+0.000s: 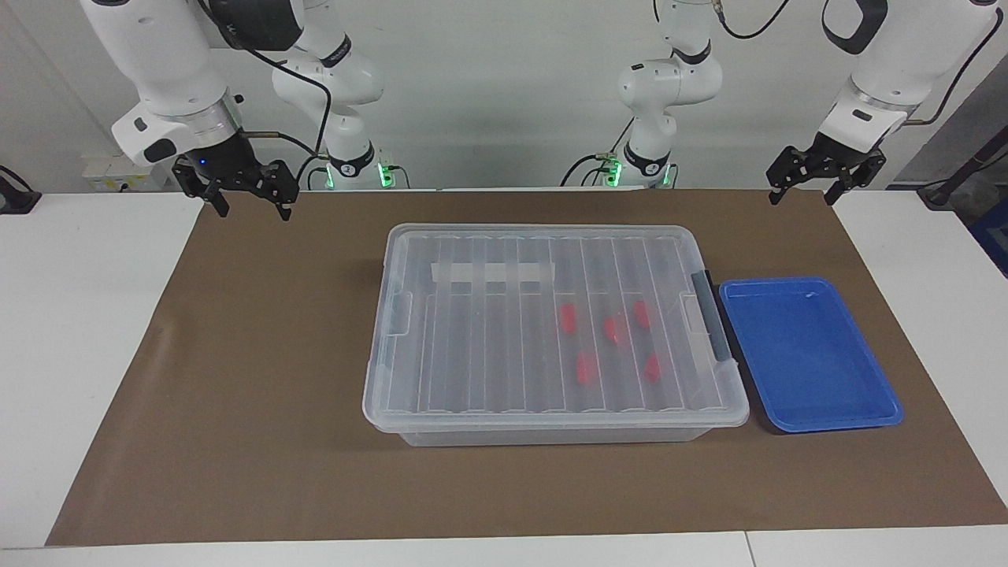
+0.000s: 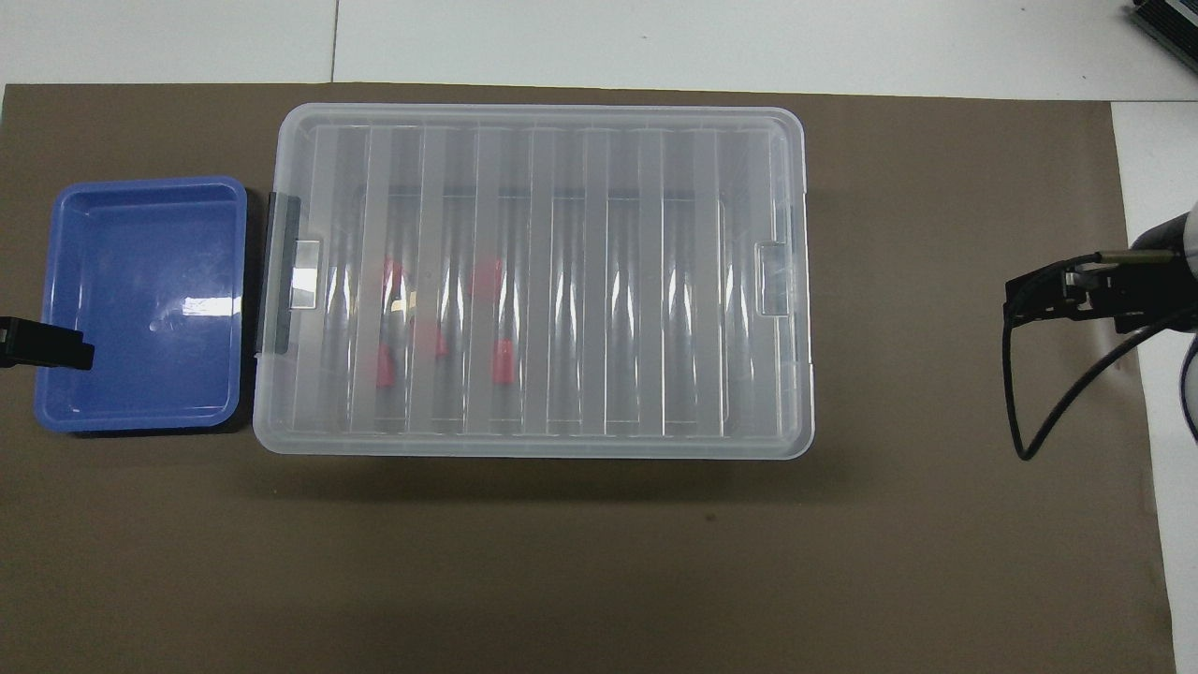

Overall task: Place red block in blue tray from box
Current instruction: 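Move the right gripper toward the clear box lid edge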

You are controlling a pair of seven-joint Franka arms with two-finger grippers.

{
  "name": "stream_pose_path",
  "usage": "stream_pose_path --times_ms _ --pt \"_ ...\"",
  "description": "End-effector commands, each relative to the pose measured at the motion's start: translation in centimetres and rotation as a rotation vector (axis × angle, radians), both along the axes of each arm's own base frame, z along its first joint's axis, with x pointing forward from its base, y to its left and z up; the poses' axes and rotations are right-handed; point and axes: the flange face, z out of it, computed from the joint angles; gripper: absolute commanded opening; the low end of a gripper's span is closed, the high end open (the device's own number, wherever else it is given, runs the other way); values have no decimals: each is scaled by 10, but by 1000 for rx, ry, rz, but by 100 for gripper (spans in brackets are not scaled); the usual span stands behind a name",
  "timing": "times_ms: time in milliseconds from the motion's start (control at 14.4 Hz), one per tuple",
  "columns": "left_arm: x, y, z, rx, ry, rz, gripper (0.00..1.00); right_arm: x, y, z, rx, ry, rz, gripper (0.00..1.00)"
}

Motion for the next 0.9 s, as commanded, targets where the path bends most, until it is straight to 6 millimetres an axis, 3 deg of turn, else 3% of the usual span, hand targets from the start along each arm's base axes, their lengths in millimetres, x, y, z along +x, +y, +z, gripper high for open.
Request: stream_pose_path --times_ms 0,625,834 --pt "-8 1 1 -11 -10 2 100 -8 -2 1 -2 -20 -26 100" --pt "-8 1 1 -11 -10 2 100 -10 -5 -1 20 -4 -17 100" --pt "-8 1 1 -11 -10 2 100 -9 1 -16 18 -56 -7 100"
